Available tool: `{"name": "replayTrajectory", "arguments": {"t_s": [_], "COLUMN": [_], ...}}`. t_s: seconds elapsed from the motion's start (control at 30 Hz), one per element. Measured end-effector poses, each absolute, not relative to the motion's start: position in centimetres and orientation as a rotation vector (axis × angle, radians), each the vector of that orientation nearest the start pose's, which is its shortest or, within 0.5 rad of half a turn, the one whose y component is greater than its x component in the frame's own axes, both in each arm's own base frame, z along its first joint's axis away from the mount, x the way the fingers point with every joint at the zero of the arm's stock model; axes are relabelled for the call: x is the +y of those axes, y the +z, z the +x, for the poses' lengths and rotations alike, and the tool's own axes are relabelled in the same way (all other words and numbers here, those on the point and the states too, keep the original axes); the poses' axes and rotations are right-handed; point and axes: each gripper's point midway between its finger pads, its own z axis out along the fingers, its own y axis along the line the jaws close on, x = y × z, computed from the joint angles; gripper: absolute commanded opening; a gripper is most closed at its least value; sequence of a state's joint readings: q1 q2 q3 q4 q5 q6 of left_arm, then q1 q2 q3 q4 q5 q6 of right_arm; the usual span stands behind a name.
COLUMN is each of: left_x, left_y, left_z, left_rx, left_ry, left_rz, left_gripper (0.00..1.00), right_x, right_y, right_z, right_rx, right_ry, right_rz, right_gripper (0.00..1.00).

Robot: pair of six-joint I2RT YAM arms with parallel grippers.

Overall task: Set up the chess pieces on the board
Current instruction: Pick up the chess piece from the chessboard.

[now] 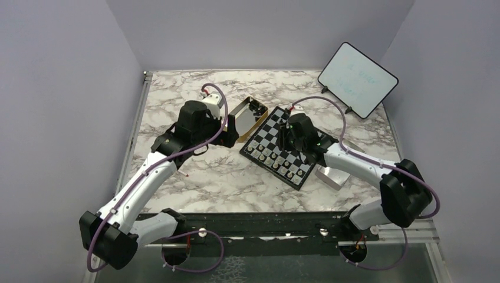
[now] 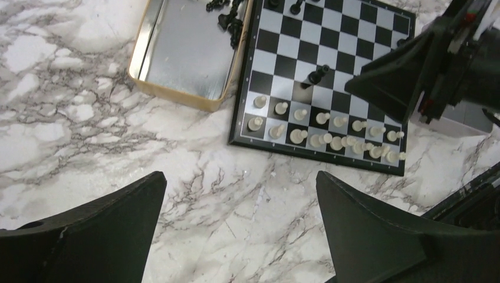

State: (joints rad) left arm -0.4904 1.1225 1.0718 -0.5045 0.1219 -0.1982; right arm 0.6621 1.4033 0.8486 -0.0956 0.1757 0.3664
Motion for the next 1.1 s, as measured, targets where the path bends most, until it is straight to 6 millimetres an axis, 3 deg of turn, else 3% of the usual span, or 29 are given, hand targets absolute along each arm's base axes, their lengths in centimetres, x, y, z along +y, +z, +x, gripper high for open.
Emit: {"name": "replayTrajectory", "arguments": {"t_s": [0.2,0.37,0.73,1.1], "left_x": [-17.3,-16.2,-16.0,-16.0], "left_y": [20.8,19.7,21.0,21.1], "left_z": [27.1,26.9,26.9,26.9], "left_rx": [2.143,2.141,2.084,2.077], "left_ry": [-0.497,-0.443,-0.444,-0.445], "left_rz": [0.376,0.372,0.361,0.362], "left_gripper": [0.99,0.99,0.99,0.99], "right_x": [23.4,23.6,24.4,24.0], "right_y": [10.2,9.7,7.3,7.0], "right_z": [33.5,34.5,36.0,36.3], "right_rx": [2.242,2.246,2.295,2.296], "right_ry": [0.306,0.265,0.216,0.177], "right_rz": [-0.284,-0.306,-0.325,-0.316], "right_gripper": [0.35,0.36,0.36,0.25]}}
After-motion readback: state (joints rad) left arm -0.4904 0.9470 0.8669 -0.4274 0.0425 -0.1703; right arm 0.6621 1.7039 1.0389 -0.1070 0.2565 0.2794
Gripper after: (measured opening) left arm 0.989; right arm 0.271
